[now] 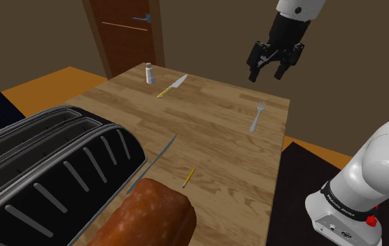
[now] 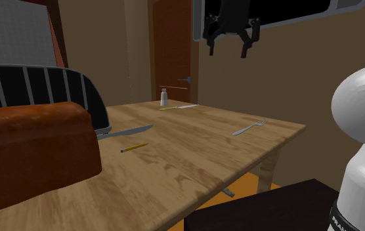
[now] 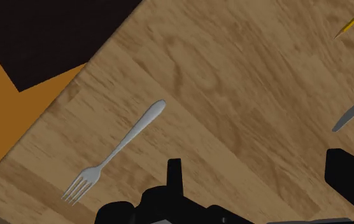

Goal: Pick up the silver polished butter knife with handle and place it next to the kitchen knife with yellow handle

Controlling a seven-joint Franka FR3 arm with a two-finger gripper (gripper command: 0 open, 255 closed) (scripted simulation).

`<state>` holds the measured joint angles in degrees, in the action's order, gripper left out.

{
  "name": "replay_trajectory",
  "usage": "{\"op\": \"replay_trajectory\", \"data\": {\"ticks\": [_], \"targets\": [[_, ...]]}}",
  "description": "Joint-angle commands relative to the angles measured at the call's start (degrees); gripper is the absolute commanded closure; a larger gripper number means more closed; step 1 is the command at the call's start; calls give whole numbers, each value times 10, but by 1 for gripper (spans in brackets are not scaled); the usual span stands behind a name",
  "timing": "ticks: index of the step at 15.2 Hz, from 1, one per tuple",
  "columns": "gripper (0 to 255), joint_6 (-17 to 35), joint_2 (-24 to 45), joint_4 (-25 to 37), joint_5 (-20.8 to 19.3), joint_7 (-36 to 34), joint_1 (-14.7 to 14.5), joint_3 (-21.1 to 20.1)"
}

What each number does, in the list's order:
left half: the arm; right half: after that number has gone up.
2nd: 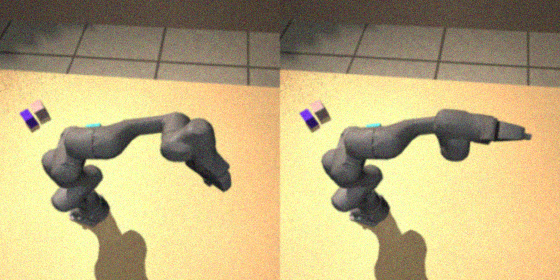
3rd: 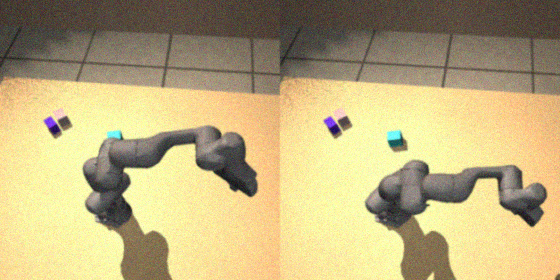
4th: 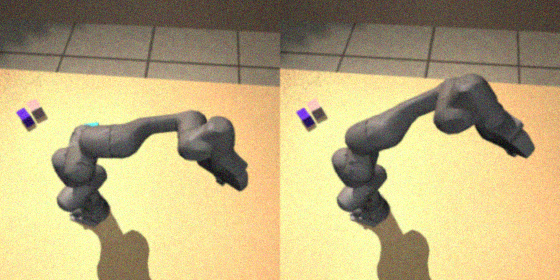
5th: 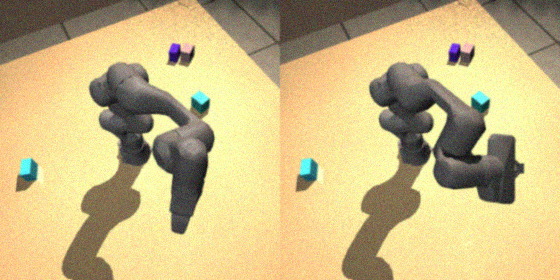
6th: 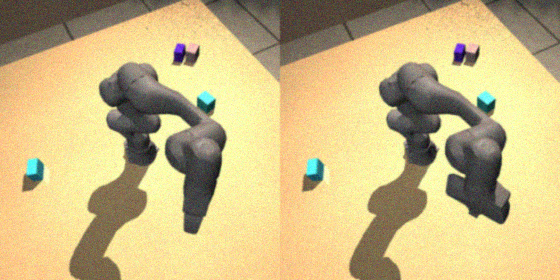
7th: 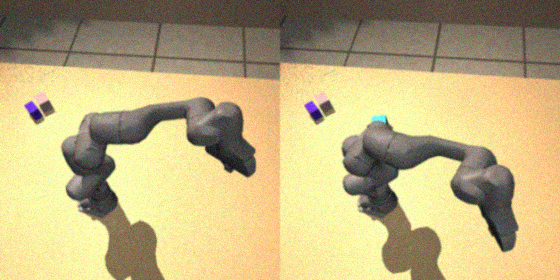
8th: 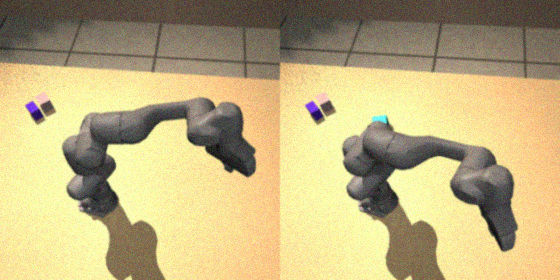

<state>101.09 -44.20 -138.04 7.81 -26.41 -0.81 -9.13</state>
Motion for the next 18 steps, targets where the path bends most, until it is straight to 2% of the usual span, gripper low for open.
{"op": "replay_trajectory", "data": {"ticks": [1, 11, 15, 18], "targets": [[0, 19, 19, -5, 21, -53, 1, -30], [0, 120, 156, 20, 94, -294, 17, -167], [0, 166, 236, 53, 98, -393, 32, -220], [0, 200, 305, 87, 84, -473, 44, -257]]}}
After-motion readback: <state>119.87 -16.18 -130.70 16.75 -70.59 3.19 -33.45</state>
